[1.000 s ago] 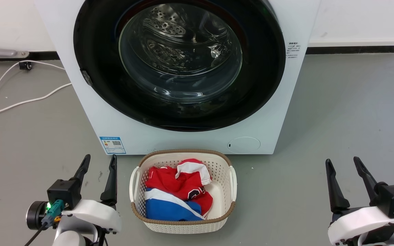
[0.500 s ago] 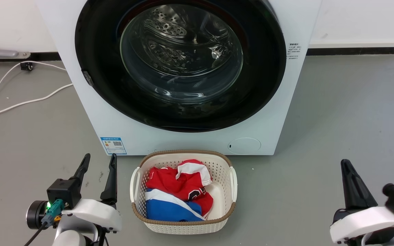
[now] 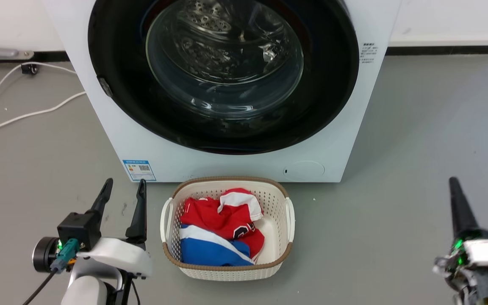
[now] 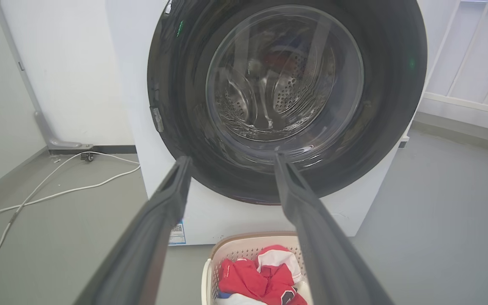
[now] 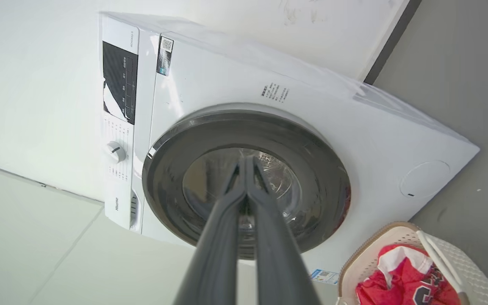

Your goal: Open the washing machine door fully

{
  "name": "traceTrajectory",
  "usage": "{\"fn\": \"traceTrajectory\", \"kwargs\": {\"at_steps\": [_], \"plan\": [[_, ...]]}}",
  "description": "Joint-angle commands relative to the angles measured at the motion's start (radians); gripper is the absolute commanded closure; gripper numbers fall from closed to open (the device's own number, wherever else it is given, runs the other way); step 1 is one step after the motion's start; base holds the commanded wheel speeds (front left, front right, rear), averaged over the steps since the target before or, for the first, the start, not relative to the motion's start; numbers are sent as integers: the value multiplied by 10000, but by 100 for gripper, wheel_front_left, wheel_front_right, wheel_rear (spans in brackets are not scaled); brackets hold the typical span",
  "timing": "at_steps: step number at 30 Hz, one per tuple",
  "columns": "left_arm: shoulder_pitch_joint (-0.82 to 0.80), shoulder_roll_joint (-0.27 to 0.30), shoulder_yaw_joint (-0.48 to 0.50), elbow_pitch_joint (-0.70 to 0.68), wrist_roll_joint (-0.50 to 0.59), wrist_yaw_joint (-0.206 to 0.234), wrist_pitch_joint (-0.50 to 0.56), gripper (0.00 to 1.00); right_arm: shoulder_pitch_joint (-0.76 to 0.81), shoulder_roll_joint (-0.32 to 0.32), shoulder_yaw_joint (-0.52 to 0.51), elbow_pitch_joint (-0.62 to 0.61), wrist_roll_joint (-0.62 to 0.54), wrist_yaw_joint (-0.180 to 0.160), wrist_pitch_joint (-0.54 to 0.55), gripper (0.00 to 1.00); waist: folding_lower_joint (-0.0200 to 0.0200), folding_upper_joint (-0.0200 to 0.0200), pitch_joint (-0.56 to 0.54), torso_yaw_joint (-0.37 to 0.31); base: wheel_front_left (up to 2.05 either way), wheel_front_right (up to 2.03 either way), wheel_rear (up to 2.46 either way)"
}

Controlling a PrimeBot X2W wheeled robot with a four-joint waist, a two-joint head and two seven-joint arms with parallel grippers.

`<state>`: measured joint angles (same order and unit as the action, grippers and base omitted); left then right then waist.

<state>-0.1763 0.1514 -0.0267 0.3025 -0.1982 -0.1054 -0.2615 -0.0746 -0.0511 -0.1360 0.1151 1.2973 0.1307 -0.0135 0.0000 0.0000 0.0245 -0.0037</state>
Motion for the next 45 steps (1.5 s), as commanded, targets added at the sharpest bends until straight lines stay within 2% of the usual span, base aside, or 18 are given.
{"fn": "traceTrajectory", "kwargs": {"at_steps": [1, 3, 4, 6, 9, 13, 18, 22, 26, 34, 45], "plan": [[-147, 9, 27, -97, -4, -15, -51, 0, -356, 15, -228, 101, 553, 1, 166, 100, 0, 0, 206, 22, 0, 0, 0], [-201, 21, 45, -175, 10, -16, -51, 0, -550, 15, -379, 198, 891, 2, 363, 100, 0, 0, 309, 27, 0, 0, 0], [-292, 24, 82, -319, 23, -19, -51, 0, -999, -7, -715, 454, 1519, 1, 697, 100, 0, 0, 562, 40, 0, 0, 0], [-420, 29, 95, -476, 36, -35, -51, 0, -1554, -150, -1028, 806, 2075, 2, 1050, 100, 0, 0, 856, 65, 0, 0, 0], [-552, 26, 96, -632, 48, -50, -49, 0, -2157, -384, -1216, 1249, 2446, 2, 1389, 100, 0, 0, 1164, 92, 0, 0, 0], [-807, 20, 50, -886, 37, -80, -49, 0, -3510, -1111, -1361, 2489, 2958, 1, 2149, 100, 0, 0, 1702, 208, 0, 0, 0], [-1148, -13, -48, -1217, 2, -155, -51, 0, -5480, -2183, -1116, 4390, 3201, 2, 3009, 100, 0, 0, 2370, 420, 0, 0, 0], [-1410, -38, -101, -1515, -62, -181, -49, 0, -7198, -2881, -502, 5725, 2880, 2, 3682, 100, 0, 0, 2963, 575, 0, 0, 0], [-1623, -13, -117, -1782, -99, -217, -40, 0, -9007, -3267, 145, 6925, 2492, 2, 4392, 100, 0, 0, 3504, 719, 0, 0, 0], [-2040, -81, -162, -2037, -127, -235, -40, 0, -11818, -3262, 963, 8596, 1698, 2, 5033, 100, 0, 0, 4229, 1032, 0, 0, 0], [-2267, -141, -320, -2091, -177, -255, -40, 0, -13703, -2850, 1575, 9788, 845, 2, 5197, 100, 0, 0, 4744, 1368, 0, 0, 0]]}}
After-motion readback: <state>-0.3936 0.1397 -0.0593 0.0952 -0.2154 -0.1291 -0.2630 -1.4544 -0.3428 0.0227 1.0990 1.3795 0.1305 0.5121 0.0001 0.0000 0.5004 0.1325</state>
